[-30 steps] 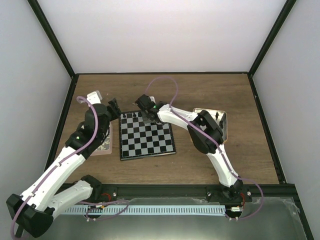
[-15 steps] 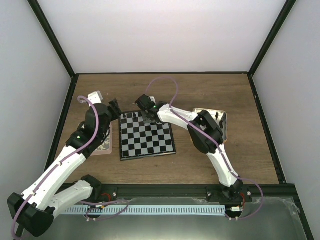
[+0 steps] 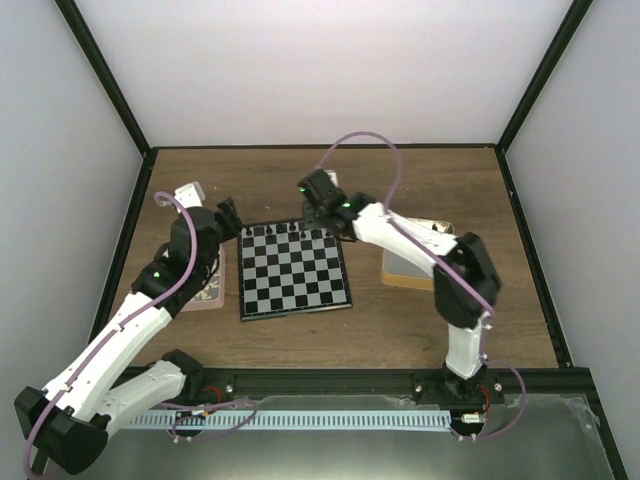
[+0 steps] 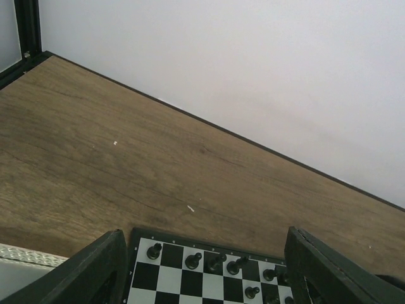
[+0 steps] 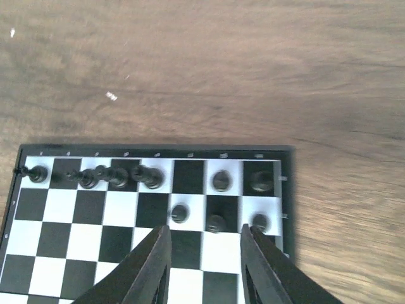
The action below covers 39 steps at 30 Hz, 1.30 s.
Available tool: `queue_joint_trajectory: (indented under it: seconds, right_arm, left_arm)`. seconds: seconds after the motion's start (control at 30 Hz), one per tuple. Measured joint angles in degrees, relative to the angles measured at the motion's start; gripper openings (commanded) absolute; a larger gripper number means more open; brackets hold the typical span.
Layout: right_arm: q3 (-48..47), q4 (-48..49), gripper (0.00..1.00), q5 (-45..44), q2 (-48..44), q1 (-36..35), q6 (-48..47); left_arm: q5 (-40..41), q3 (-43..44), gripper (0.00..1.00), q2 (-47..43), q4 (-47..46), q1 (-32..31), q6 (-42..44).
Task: Set up the chess pieces on the board
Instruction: Place the chess piece on the chessboard, then pick up the chess piece from the storage box.
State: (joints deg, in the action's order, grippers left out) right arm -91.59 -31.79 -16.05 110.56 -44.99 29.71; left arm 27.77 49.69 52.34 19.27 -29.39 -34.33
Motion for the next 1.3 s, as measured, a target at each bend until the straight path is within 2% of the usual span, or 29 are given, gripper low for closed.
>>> queue_joint_trajectory:
  seconds: [0.2, 0.3, 0.47, 0.73, 0.9, 1.3]
  right_arm:
    - [13.75, 2.34, 0.40, -1.16, -15.39, 7.52, 3.28]
    - [21.00, 3.21, 0.49, -2.40, -21.16, 11.80, 4.17]
    - [31.52, 4.59, 0.54, -2.36, -27.39, 18.84, 2.91]
    - [40.28, 8.85, 0.60, -0.15, -26.99, 28.76, -2.21]
    - [41.09, 12.41, 0.60, 1.42, -21.16, 32.94, -5.46]
    - [42.38, 14.23, 0.52, 4.48, -18.64, 33.57, -6.10]
  left_arm:
    - [-1.99, -0.79, 0.71, -0.87, -1.75, 0.15, 0.48]
    - [-3.69, -1.68, 0.71, -1.77, -3.67, 0.15, 1.33]
    - [-6.69, -1.84, 0.71, -1.77, -6.60, 0.15, 2.78]
    - [-9.49, -1.84, 0.71, -0.68, -8.68, 0.17, 3.67]
    - [-10.21, -1.84, 0.71, 0.02, -9.42, 0.17, 3.65]
    - [-10.32, -1.84, 0.71, 0.44, -9.77, 0.15, 3.82]
